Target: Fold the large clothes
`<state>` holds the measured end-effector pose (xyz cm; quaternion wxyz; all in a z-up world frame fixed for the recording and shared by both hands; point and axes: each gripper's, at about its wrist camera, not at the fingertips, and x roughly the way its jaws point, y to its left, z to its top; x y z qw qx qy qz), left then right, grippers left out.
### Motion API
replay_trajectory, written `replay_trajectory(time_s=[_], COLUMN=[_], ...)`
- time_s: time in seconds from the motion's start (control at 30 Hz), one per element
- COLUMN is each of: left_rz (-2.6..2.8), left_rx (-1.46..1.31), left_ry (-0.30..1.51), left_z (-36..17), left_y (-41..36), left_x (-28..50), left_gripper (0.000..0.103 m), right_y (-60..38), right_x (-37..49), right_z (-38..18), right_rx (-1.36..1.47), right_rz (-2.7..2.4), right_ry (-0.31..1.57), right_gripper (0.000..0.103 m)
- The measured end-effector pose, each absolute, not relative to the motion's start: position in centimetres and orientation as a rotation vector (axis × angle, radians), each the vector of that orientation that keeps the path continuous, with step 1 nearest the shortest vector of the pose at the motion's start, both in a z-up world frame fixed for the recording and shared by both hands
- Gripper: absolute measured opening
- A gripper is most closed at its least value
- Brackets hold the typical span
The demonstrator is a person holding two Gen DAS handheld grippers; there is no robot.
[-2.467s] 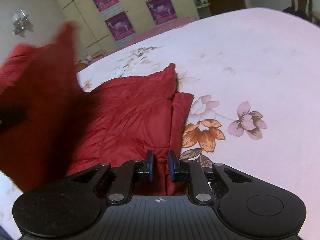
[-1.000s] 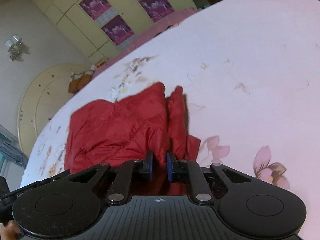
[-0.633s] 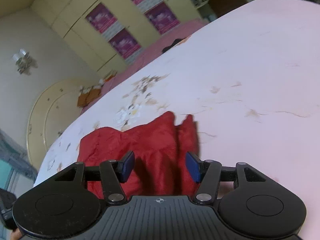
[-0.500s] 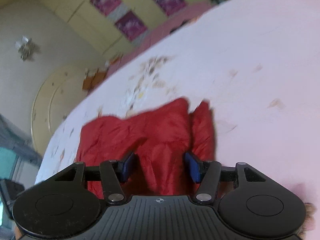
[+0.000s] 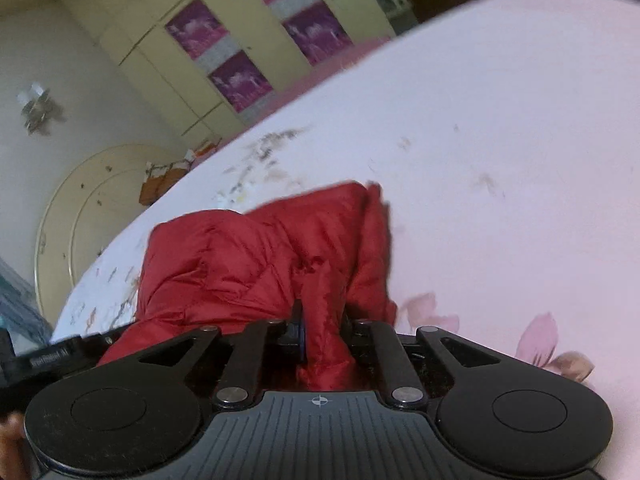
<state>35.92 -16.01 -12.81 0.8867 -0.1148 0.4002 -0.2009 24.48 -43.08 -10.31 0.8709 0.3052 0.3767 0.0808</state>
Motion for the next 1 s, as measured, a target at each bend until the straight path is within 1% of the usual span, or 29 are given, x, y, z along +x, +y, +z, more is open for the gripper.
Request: replay_trajectory(time_s=[0.1, 0.17, 0.2, 0.23, 0.33, 0.4, 0.43, 0.47, 0.5, 0.53, 0.6, 0.63, 0.73, 0.77, 0.83, 0.93, 1.0], left_rz=[-0.414, -0.403, -0.420, -0.435, -0.500, -0.528, -0.546, -0.544, -0.536, -0.531, -0.524, -0.522, -0.509, -0.507, -0.486, -0.476, -0.460], left_rx=[-0.209, -0.203, -0.199, -0.201, -0.222, -0.208, -0.213, -0.208, -0.192, -0.189, -0.191, -0.159, -0.128, -0.138, -0.155, -0.172, -0.173], left_ry=[0.841, 0.830, 0.804, 0.774, 0.744, 0.733, 0.739, 0.746, 0.752, 0.757, 0.768, 0.768, 0.770, 0.773, 0.765, 0.724, 0.729], left_z=[-12.3, -11.0, -10.3, -9.5, -8.3, -8.2, -8.6, -9.2, -9.8, -10.5, -11.4, -11.7, -11.9, -11.7, -10.5, -8.8, -8.5], left_y=[-16.0, -15.5, -15.1, -14.7, -14.2, -14.8, -15.2, -15.5, -15.9, -16.1, -16.4, -16.8, -17.0, -16.8, -16.1, -15.0, -14.7], left_x=[35.8, 34.9, 34.0, 32.9, 29.9, 28.2, 27.7, 27.4, 27.2, 27.2, 27.3, 27.4, 27.1, 27.0, 26.0, 23.0, 21.2], left_gripper=[0.038, 0.039, 0.040, 0.040, 0.039, 0.039, 0.039, 0.039, 0.039, 0.040, 0.040, 0.040, 0.040, 0.038, 0.037, 0.037, 0.032], right_y=[-43.3, -43.7, -44.0, -44.2, -44.0, -42.9, -42.3, -41.7, -40.6, -40.2, -40.4, -40.4, -40.2, -40.2, -40.5, -41.4, -41.0], right_x=[25.0, 24.7, 24.0, 23.1, 20.9, 20.1, 20.1, 20.3, 21.0, 21.5, 22.3, 22.6, 23.1, 23.1, 22.2, 18.5, 16.5], right_z=[-10.0, -8.5, -7.4, -6.2, -3.1, -2.6, -2.8, -3.4, -4.6, -5.8, -8.3, -8.8, -9.2, -9.0, -7.3, -3.6, -2.3], right_rx=[0.637, 0.633, 0.613, 0.588, 0.537, 0.486, 0.466, 0.443, 0.406, 0.383, 0.425, 0.427, 0.408, 0.401, 0.390, 0.387, 0.386], right_rz=[0.172, 0.143, 0.116, 0.112, 0.179, 0.235, 0.259, 0.279, 0.279, 0.262, 0.241, 0.228, 0.232, 0.235, 0.228, 0.293, 0.353], right_ry=[0.805, 0.802, 0.776, 0.734, 0.670, 0.660, 0.671, 0.691, 0.738, 0.794, 0.841, 0.847, 0.858, 0.860, 0.841, 0.756, 0.737], right_gripper=[0.010, 0.027, 0.043, 0.047, 0.046, 0.046, 0.045, 0.042, 0.031, 0.016, 0.008, 0.002, 0.001, 0.001, 0.002, 0.002, 0.002])
